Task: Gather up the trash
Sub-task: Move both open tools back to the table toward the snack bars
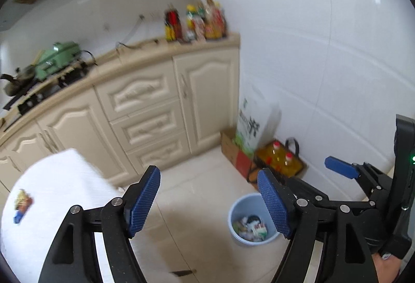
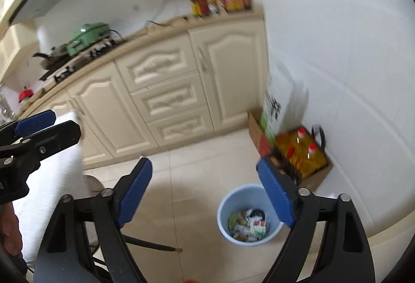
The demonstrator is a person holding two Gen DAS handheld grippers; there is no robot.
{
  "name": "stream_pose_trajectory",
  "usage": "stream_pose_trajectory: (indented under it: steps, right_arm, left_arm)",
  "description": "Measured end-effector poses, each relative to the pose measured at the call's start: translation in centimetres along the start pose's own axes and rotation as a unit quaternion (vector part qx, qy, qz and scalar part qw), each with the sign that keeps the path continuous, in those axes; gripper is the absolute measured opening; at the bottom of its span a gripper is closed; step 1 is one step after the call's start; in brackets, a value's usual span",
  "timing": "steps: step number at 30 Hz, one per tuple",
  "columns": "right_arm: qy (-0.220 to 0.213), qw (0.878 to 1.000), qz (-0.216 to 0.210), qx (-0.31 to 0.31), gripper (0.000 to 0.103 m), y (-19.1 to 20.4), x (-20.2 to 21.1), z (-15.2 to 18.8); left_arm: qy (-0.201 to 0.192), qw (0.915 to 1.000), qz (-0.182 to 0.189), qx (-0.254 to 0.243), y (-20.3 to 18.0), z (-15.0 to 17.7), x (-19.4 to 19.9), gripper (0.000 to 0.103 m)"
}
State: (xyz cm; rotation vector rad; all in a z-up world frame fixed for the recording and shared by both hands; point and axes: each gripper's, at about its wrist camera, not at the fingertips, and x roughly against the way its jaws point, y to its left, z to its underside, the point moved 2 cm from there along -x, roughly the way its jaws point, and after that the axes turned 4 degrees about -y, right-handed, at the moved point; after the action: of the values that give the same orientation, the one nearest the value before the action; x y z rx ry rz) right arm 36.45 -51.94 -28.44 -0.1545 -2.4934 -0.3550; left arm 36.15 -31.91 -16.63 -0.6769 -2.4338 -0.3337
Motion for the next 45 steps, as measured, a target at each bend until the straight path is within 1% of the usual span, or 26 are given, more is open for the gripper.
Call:
stream_pose_trajectory:
  steps: [2, 4, 5, 7, 8, 9, 11, 13, 14, 17, 19, 20, 21, 24, 26, 27, 31, 32, 33, 35, 37, 39, 40, 42, 43, 45]
  right_arm:
    - [-0.017, 1.000, -0.005, 0.022, 0.089, 3.1, 2.1, -1.3]
    - [-0.033, 0.999, -0.017, 0.037, 0.095, 6.1, 3.8, -2.4]
    - [-0.042, 0.998, -0.023, 0.051, 0.096, 8.4, 4.8, -3.0]
    - [-0.054, 0.996, -0.035, 0.069, 0.099, 11.4, 5.9, -3.7]
    - [-0.058, 0.994, -0.046, 0.082, 0.100, 13.5, 6.4, -4.2]
    - [-0.059, 0.993, -0.051, 0.092, 0.101, 15.1, 6.6, -4.4]
    - [-0.061, 0.989, -0.059, 0.123, 0.101, 19.2, 6.6, -4.9]
    - [-0.056, 0.986, -0.071, 0.143, 0.101, 22.4, 6.2, -5.1]
    - [-0.052, 0.983, -0.080, 0.154, 0.101, 24.4, 5.8, -5.3]
    - [-0.040, 0.977, -0.102, 0.181, 0.101, 29.2, 4.4, -5.5]
    - [-0.029, 0.973, -0.113, 0.199, 0.101, 31.8, 3.1, -5.5]
    - [-0.023, 0.971, -0.119, 0.207, 0.101, 33.2, 2.1, -5.5]
    - [-0.015, 0.969, -0.124, 0.214, 0.101, 34.8, 1.1, -5.4]
    - [0.002, 0.965, -0.132, 0.226, 0.101, 37.2, -1.2, -4.9]
    - [0.016, 0.962, -0.134, 0.239, 0.101, 39.4, -3.4, -4.6]
    - [0.022, 0.961, -0.136, 0.240, 0.101, 39.8, -3.9, -4.5]
    - [0.051, 0.954, -0.154, 0.250, 0.101, 43.0, -7.6, -3.9]
    - [0.060, 0.952, -0.161, 0.254, 0.101, 43.9, -8.7, -3.6]
    - [0.068, 0.950, -0.167, 0.255, 0.101, 44.5, -9.6, -3.3]
    - [0.090, 0.946, -0.179, 0.256, 0.101, 46.0, -11.7, -2.6]
    - [0.102, 0.944, -0.180, 0.258, 0.101, 46.9, -13.4, -2.0]
    - [0.111, 0.943, -0.176, 0.259, 0.101, 47.7, -15.2, -1.4]
    - [0.116, 0.944, -0.178, 0.254, 0.101, 47.9, -15.8, -1.4]
    - [0.133, 0.945, -0.197, 0.224, 0.101, 47.9, -17.3, -1.6]
    - [0.138, 0.945, -0.204, 0.214, 0.101, 48.0, -17.8, -1.7]
    - [0.138, 0.945, -0.201, 0.216, 0.101, 48.7, -18.9, -1.8]
  left_arm:
    - [-0.022, 0.9997, -0.009, 0.009, 2.6, 0.8, 3.9, 0.079]
    - [-0.049, 0.9984, -0.021, 0.021, 5.8, 1.8, 8.0, 0.082]
    - [-0.057, 0.9977, -0.026, 0.024, 7.0, 2.4, 9.5, 0.084]
    - [-0.075, 0.9960, -0.039, 0.031, 9.9, 3.8, 12.6, 0.086]
    - [-0.101, 0.9941, -0.032, 0.025, 11.5, 4.5, 14.0, 0.089]
    - [-0.109, 0.9928, -0.040, 0.029, 13.1, 5.3, 15.1, 0.092]
    - [-0.127, 0.9891, -0.063, 0.041, 16.7, 7.0, 16.9, 0.092]
    - [-0.125, 0.9867, -0.088, 0.055, 20.5, 8.9, 18.1, 0.093]
    - [-0.155, 0.9860, -0.054, 0.027, 21.8, 9.4, 18.0, 0.093]
    - [-0.132, 0.9864, -0.084, 0.050, 27.7, 11.7, 17.4, 0.092]
    - [-0.118, 0.9858, -0.101, 0.063, 30.7, 12.9, 16.9, 0.092]
    - [-0.104, 0.9859, -0.109, 0.072, 32.9, 14.0, 16.5, 0.092]
    - [-0.095, 0.9791, -0.140, 0.113, 34.2, 14.6, 16.1, 0.092]
    - [-0.061, 0.9768, -0.140, 0.150, 38.4, 17.2, 14.7, 0.090]
    - [-0.042, 0.9736, -0.145, 0.171, 41.1, 19.0, 14.1, 0.089]
    - [-0.033, 0.9718, -0.147, 0.181, 42.2, 19.9, 13.9, 0.088]
    - [-0.015, 0.9687, -0.142, 0.203, 45.3, 21.1, 12.5, 0.084]
    - [0.007, 0.9483, -0.188, 0.255, 46.1, 21.7, 12.3, 0.084]
    - [0.013, 0.9484, -0.185, 0.257, 46.4, 21.7, 11.7, 0.084]
    - [0.037, 0.9528, -0.168, 0.250, 46.9, 22.3, 10.8, 0.083]
    - [0.054, 0.9584, -0.150, 0.237, 46.8, 22.7, 9.5, 0.079]
    - [0.070, 0.9606, -0.143, 0.228, 46.6, 23.1, 7.9, 0.077]
    - [0.076, 0.9612, -0.139, 0.226, 46.5, 23.6, 7.5, 0.077]
    - [0.088, 0.9612, -0.135, 0.224, 47.2, 23.0, 5.6, 0.073]
    - [0.091, 0.9613, -0.136, 0.221, 47.3, 23.2, 5.4, 0.073]
    - [0.095, 0.9606, -0.144, 0.218, 48.0, 22.2, 4.2, 0.073]
